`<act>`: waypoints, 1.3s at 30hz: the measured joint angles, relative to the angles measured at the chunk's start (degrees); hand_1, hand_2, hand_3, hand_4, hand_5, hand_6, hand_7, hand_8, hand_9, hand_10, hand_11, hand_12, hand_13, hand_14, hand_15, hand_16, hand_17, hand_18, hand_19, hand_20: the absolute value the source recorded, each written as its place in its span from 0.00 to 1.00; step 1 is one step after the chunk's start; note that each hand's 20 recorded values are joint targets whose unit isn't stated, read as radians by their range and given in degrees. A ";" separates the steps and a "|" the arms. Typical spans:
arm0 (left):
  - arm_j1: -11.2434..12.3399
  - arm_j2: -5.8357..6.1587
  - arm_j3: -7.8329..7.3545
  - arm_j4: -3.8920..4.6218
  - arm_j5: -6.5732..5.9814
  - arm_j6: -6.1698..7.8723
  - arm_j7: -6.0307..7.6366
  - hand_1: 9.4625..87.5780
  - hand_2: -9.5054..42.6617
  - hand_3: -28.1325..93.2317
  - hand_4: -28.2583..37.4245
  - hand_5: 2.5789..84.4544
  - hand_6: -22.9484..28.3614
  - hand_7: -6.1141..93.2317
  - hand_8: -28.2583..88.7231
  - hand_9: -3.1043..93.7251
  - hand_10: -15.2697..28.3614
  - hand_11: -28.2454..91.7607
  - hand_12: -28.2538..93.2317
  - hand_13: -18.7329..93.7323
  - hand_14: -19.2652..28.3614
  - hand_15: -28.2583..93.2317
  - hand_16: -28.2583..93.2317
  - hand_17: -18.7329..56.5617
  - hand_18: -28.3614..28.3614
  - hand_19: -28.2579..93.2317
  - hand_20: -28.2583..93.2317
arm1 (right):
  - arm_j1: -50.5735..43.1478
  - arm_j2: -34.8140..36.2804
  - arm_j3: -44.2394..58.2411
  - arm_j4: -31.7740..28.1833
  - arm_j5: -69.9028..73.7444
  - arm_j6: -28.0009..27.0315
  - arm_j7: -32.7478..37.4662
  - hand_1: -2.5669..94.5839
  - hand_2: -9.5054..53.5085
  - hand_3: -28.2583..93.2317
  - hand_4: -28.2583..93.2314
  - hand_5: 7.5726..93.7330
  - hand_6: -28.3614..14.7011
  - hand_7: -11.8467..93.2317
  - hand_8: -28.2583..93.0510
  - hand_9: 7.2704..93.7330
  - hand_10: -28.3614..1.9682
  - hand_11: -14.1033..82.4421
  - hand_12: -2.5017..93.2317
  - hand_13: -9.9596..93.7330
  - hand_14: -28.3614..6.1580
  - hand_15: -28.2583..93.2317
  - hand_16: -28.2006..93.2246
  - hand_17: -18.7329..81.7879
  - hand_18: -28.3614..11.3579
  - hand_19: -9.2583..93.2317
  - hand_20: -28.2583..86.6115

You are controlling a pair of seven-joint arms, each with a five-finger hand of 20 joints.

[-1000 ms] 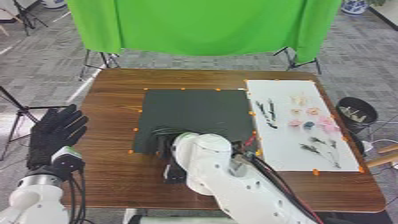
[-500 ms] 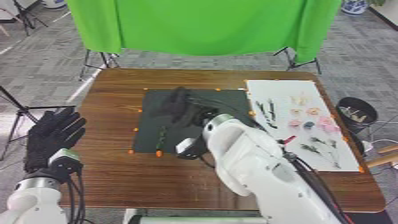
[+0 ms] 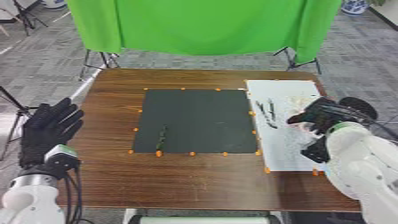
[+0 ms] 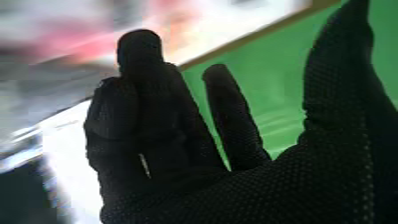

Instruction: Arrange flowers

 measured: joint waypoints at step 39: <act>2.04 -1.80 -1.08 -0.91 0.01 0.20 -0.91 0.23 0.50 0.80 0.00 0.56 0.67 0.20 0.17 0.44 0.74 0.43 0.31 0.41 0.77 0.57 0.15 0.16 0.79 0.59 0.28 | -8.29 -0.13 3.10 4.77 -2.15 4.54 6.00 0.57 0.12 0.79 0.00 0.82 0.58 0.38 0.32 0.83 0.44 0.46 0.29 0.76 0.42 0.74 0.44 0.57 0.12 0.97 0.50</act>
